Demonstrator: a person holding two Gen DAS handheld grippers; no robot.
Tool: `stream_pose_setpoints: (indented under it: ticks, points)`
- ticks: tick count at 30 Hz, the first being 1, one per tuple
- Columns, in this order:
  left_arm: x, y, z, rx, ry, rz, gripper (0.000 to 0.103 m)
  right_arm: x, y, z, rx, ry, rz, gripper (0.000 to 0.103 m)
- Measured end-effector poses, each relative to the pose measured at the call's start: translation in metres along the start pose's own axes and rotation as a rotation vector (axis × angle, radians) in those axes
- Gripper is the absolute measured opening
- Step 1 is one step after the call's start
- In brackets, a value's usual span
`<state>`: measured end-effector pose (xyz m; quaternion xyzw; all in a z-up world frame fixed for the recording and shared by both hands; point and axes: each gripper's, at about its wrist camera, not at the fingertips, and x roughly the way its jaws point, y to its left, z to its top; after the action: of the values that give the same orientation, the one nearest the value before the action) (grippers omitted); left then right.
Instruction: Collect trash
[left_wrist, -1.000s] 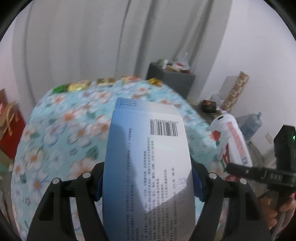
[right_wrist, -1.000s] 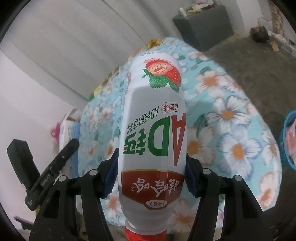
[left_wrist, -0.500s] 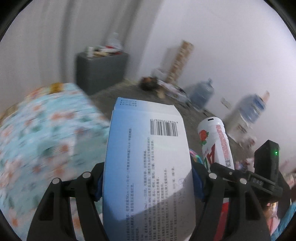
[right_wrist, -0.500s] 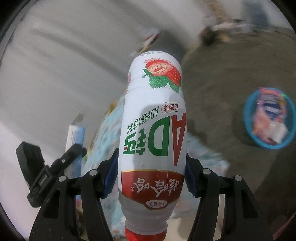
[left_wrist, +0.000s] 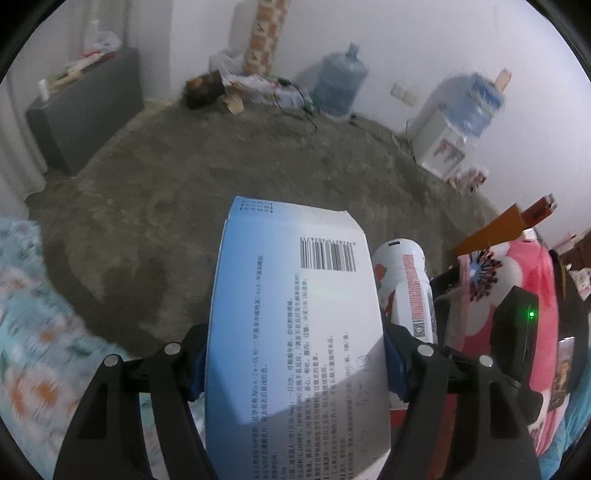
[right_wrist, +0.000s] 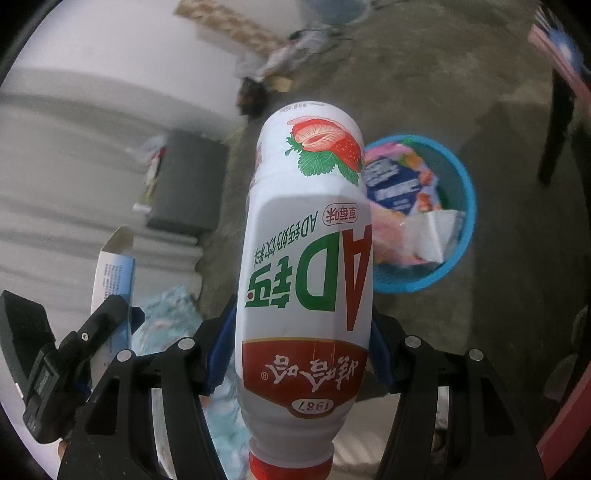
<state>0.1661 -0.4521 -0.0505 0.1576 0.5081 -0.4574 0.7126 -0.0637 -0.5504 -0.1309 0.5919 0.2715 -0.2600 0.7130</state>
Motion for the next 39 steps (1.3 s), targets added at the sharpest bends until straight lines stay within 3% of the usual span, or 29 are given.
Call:
stream_pose_setpoints:
  ticks: [4,6,7,10,12,16,22,27,30,34,39]
  points:
    - [0.038,-0.016,0.022,0.015,0.012,-0.006,0.074,0.021,-0.017,0.025,0.096,-0.013,0.019,0.06]
    - [0.062,-0.02,0.03,0.032,0.023,-0.005,0.084,0.038,-0.032,0.035,0.155,-0.014,0.025,0.062]
    - [0.072,-0.021,0.032,0.037,0.034,0.006,0.093,0.048,-0.039,0.04,0.18,-0.022,0.006,0.072]
    - [0.107,-0.017,0.031,0.013,0.119,0.059,0.094,0.076,-0.07,0.044,0.263,-0.02,-0.095,0.073]
    - [0.109,-0.011,0.023,-0.036,0.143,0.024,0.094,0.082,-0.083,0.036,0.299,-0.009,-0.11,0.073]
    - [0.092,-0.004,0.016,-0.039,0.12,0.016,0.094,0.075,-0.079,0.017,0.242,-0.008,-0.132,0.073]
    - [0.028,0.002,0.01,-0.027,-0.002,0.019,0.094,0.054,-0.057,0.013,0.11,-0.051,-0.173,0.073]
    - [-0.052,0.011,-0.015,-0.005,-0.136,0.021,0.094,0.023,0.002,-0.003,-0.111,-0.128,-0.194,0.074]
    - [-0.103,0.021,-0.042,-0.02,-0.228,0.036,0.095,-0.005,0.053,-0.027,-0.279,-0.205,-0.2,0.083]
    - [-0.165,0.039,-0.084,-0.062,-0.343,0.122,0.098,-0.043,0.122,-0.075,-0.538,-0.318,-0.201,0.095]
    - [-0.225,0.057,-0.135,-0.167,-0.456,0.28,0.098,-0.071,0.175,-0.136,-0.784,-0.382,-0.157,0.095]
